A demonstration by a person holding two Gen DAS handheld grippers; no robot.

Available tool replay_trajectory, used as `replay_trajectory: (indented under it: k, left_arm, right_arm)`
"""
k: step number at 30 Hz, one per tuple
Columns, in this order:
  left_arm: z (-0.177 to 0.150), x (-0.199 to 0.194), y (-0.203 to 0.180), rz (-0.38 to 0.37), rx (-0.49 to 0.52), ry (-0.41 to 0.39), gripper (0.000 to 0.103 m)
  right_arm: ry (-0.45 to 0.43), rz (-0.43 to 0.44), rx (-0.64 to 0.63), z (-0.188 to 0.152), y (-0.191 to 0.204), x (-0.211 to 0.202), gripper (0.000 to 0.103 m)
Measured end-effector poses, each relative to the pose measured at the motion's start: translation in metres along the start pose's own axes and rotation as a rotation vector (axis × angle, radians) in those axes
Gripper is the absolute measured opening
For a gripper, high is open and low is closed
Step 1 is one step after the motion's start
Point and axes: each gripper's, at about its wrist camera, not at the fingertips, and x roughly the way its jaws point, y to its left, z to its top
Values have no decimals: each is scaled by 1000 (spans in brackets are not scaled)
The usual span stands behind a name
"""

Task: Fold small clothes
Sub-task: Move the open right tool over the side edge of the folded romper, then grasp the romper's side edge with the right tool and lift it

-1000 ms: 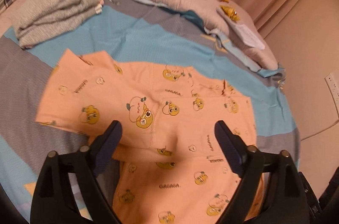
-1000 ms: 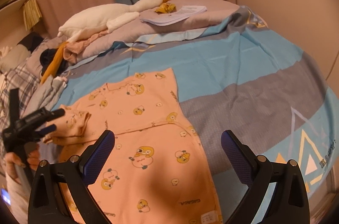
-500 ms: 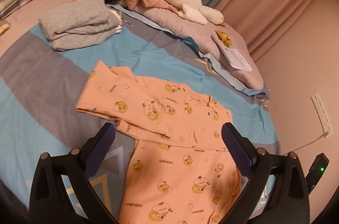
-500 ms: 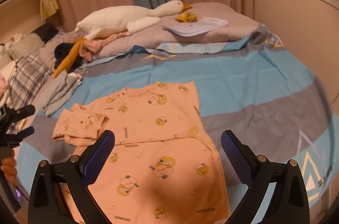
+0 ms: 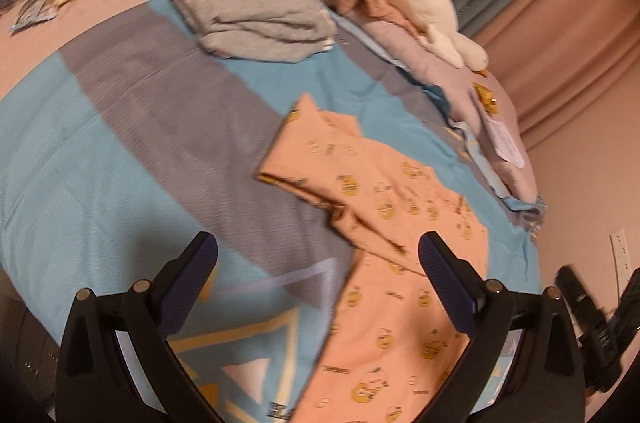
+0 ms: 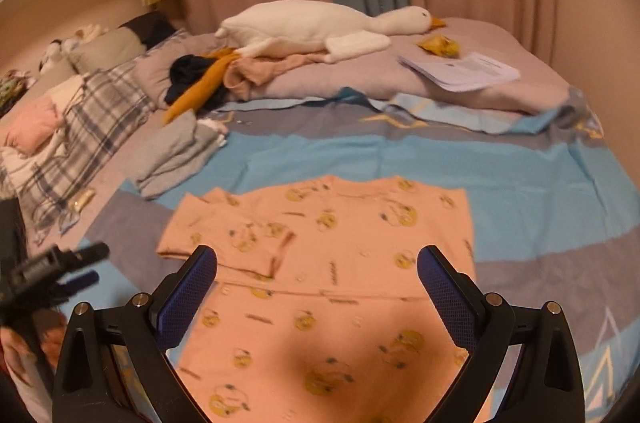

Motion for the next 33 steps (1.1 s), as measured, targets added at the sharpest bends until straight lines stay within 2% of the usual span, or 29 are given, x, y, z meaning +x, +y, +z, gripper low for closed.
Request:
replay_trajectory:
  k: [7, 14, 18, 21, 23, 26, 30, 32, 33]
  left_arm:
    - [-3, 10, 22, 38, -36, 25, 101]
    - [-5, 17, 35, 41, -57, 46, 101]
    - [-5, 20, 41, 44, -73, 47, 101]
    - [-5, 22, 44, 42, -79, 51, 101]
    - [-4, 23, 47, 48, -85, 48, 101]
    - [-2, 24, 52, 49, -100, 49, 101]
    - [0, 23, 55, 49, -112, 48, 101]
    - [-1, 23, 56, 49, -116, 46, 101]
    - [-1, 23, 57, 47, -119, 45, 101]
  right_arm:
    - [65, 117, 17, 17, 22, 37, 100]
    - [229, 143, 109, 7, 24, 105, 99]
    - [310, 117, 140, 1, 25, 138, 90]
    - [370, 62, 124, -4, 30, 162, 75]
    - [413, 57, 123, -7, 33, 178, 72]
    - [451, 28, 99, -13, 40, 196, 62]
    - [458, -12, 58, -19, 46, 205, 59]
    - [438, -34, 27, -18, 49, 203, 51]
    - [429, -35, 13, -18, 51, 202, 43]
